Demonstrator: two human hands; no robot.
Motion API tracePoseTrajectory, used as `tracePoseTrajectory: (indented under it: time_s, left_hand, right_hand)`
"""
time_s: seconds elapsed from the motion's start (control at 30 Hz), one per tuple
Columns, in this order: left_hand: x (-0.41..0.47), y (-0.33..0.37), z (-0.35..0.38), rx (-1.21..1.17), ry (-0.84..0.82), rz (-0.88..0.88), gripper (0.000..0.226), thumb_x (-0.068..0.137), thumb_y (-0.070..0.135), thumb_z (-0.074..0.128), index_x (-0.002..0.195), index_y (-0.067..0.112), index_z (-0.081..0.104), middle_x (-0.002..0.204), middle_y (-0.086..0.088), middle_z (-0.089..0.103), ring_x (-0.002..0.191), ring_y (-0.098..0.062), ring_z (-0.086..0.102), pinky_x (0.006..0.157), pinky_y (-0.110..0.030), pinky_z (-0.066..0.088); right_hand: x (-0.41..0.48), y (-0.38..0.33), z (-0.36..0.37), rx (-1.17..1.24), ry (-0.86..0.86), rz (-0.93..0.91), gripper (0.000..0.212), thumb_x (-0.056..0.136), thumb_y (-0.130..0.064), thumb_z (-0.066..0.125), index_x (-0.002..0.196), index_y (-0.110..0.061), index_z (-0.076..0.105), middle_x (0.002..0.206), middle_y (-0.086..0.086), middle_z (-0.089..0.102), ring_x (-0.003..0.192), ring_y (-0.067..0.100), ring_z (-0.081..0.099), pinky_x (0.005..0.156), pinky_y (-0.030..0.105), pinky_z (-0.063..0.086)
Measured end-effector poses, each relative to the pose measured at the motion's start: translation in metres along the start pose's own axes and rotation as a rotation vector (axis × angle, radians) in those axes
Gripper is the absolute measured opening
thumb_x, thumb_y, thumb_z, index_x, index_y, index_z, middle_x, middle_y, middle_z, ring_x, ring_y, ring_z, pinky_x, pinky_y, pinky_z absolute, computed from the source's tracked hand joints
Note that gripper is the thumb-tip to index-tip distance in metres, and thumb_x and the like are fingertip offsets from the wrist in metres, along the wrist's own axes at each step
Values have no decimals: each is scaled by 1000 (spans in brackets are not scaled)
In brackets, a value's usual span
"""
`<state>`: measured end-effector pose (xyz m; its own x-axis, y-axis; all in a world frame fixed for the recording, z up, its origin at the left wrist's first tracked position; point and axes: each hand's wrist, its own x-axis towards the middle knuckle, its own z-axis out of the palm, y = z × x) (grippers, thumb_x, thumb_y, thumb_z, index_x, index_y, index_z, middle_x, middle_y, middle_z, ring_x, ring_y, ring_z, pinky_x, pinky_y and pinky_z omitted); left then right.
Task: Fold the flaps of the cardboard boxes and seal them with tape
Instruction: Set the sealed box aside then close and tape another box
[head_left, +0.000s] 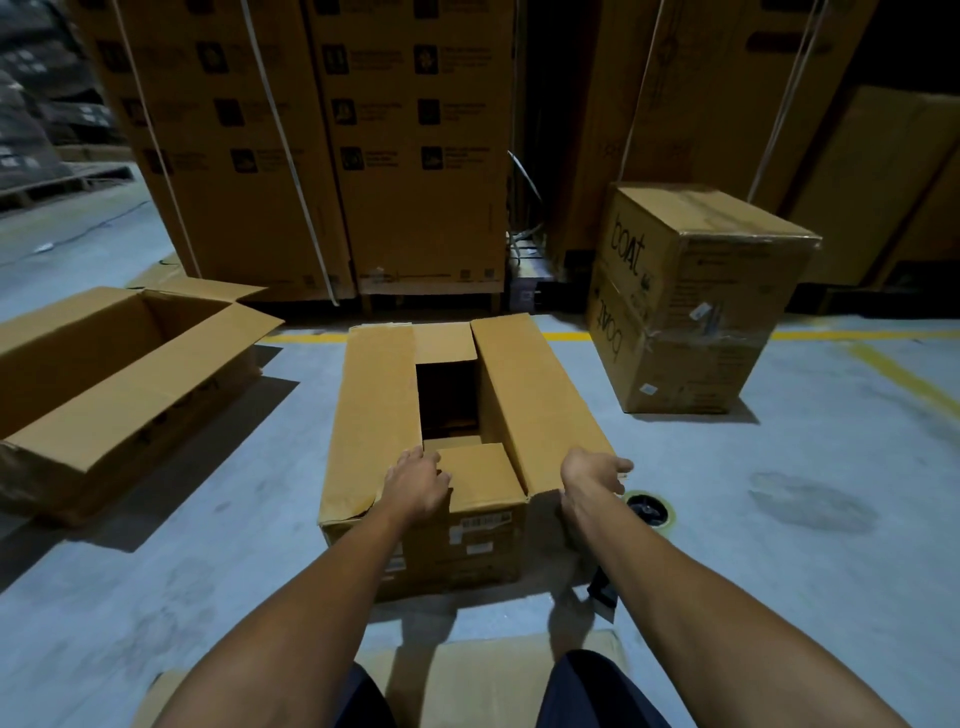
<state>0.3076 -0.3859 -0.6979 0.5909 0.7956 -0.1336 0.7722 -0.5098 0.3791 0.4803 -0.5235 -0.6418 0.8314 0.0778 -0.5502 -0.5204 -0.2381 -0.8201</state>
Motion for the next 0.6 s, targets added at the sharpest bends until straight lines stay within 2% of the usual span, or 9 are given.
tracePoseTrajectory:
  time_s: [0.03, 0.13, 0.2, 0.3, 0.37, 0.43, 0.5, 0.6]
  left_hand:
    - [1, 0, -1, -11, -3, -2, 53, 105, 40, 40, 150, 13, 38, 161, -13, 27, 149, -30, 21, 120, -47, 22]
    - [3, -3, -3, -39, -5, -7, 53, 105, 42, 38, 149, 11, 41, 158, -13, 34, 147, -30, 26, 118, -46, 26]
    - [3, -5, -2, -53, -1, -7, 54, 105, 43, 37, 148, 11, 42, 156, -12, 38, 145, -30, 30, 117, -45, 28]
    - [3, -8, -4, -72, 6, -2, 55, 105, 44, 37, 148, 10, 42, 154, -11, 40, 143, -29, 33, 115, -44, 32]
    - [3, -12, -6, -85, 24, 11, 55, 105, 44, 37, 147, 10, 42, 151, -11, 43, 140, -29, 36, 113, -44, 34]
    - [4, -17, -8, -98, 46, 32, 54, 105, 44, 38, 147, 10, 43, 149, -11, 46, 138, -29, 38, 111, -44, 36]
    - [5, -22, -11, -101, 69, 49, 53, 105, 43, 39, 146, 10, 44, 147, -11, 47, 137, -28, 38, 110, -44, 37]
    - [7, -33, -13, -52, 103, 49, 48, 104, 42, 39, 141, 11, 48, 142, -9, 50, 134, -28, 40, 109, -43, 37]
  right_hand:
    - [0, 0, 1, 65, 25, 19, 64, 101, -24, 49, 155, -12, 17, 155, 18, 34, 133, 42, 43, 108, 50, 41]
    - [-8, -1, 1, 28, 56, -126, 66, 98, -11, 51, 153, -10, 16, 136, 25, 52, 118, 46, 55, 94, 50, 46]
    - [-14, -1, -2, -10, 57, -219, 60, 98, -8, 50, 152, -9, 25, 132, 23, 56, 114, 46, 57, 90, 47, 47]
    - [-18, -1, 3, -113, 8, -435, 34, 94, -9, 50, 128, -9, 57, 119, 18, 67, 99, 38, 63, 81, 39, 49]
    - [-27, 1, 10, -204, -41, -626, 18, 92, -12, 54, 108, -10, 63, 102, 14, 70, 90, 34, 64, 73, 37, 51]
    - [-38, 4, 20, -317, -119, -830, 8, 90, -14, 58, 97, -13, 62, 91, 8, 67, 85, 31, 64, 66, 33, 46]
    - [-45, 13, 34, -479, -223, -968, 13, 90, -19, 61, 103, -17, 61, 95, 4, 67, 87, 26, 63, 68, 34, 49]
    - [-52, 31, 57, -750, -349, -1078, 28, 90, -30, 63, 116, -21, 57, 108, 3, 64, 100, 25, 61, 82, 37, 53]
